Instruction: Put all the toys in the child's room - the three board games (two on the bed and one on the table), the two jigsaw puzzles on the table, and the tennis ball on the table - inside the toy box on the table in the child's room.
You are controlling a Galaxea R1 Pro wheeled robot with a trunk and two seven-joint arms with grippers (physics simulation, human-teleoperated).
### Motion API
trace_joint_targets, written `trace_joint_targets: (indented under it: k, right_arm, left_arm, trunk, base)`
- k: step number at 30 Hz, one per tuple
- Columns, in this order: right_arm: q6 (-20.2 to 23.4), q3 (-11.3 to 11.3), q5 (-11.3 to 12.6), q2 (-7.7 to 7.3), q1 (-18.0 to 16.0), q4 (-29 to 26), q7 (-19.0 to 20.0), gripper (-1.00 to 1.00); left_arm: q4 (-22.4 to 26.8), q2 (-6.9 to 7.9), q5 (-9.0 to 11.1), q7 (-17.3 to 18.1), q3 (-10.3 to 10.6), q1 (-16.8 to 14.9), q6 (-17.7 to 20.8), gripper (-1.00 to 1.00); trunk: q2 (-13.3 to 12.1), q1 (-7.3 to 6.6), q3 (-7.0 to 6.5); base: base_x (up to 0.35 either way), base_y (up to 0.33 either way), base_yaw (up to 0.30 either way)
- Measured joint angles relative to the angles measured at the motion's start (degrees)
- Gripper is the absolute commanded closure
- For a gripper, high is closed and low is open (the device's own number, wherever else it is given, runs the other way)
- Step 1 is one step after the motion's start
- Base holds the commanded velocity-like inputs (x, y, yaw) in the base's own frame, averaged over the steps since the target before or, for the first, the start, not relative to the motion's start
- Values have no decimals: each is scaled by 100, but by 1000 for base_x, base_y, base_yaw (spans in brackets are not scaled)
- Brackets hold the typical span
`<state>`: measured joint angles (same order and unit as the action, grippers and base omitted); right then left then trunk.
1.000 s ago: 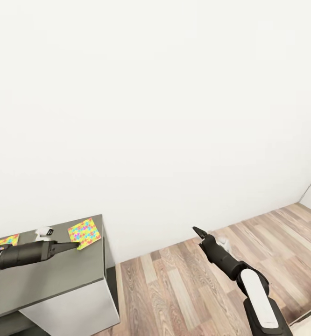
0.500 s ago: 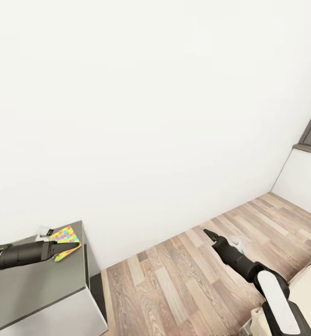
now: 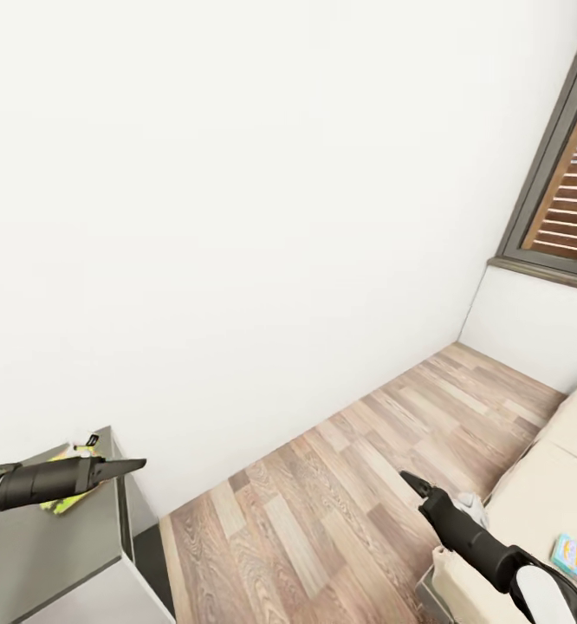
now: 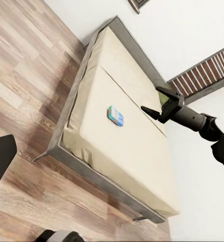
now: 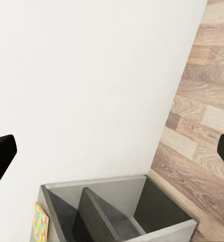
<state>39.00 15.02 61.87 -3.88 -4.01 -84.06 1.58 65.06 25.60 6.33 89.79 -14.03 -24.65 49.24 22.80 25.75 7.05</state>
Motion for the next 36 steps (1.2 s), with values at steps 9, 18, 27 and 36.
trace_joint_targets:
  k: [9, 18, 27, 36]
  right_arm:
    - [-29, 31, -31, 5, 108, -4, 1, -100]
    - [-49, 42, -44, 5, 117, -5, 6, -100]
    - [-49, 89, -45, 0, 118, -5, 3, -100]
    - [-49, 102, -45, 0, 118, -5, 1, -100]
  left_arm:
    - [-7, 8, -4, 0, 1, 22, -4, -100]
    - [-6, -15, -53, 0, 22, 24, -1, -100]
    - [-12, -70, -76, 0, 51, 24, -1, -100]
    - [-13, -82, -76, -93, 51, 24, -1, -100]
  trunk:
    - [0, 0, 0]
    - [0, 0, 0]
    - [0, 0, 12]
    - [0, 0, 29]
  base:
    - [0, 0, -282]
    - [0, 0, -282]
    - [0, 0, -282]
    - [0, 0, -282]
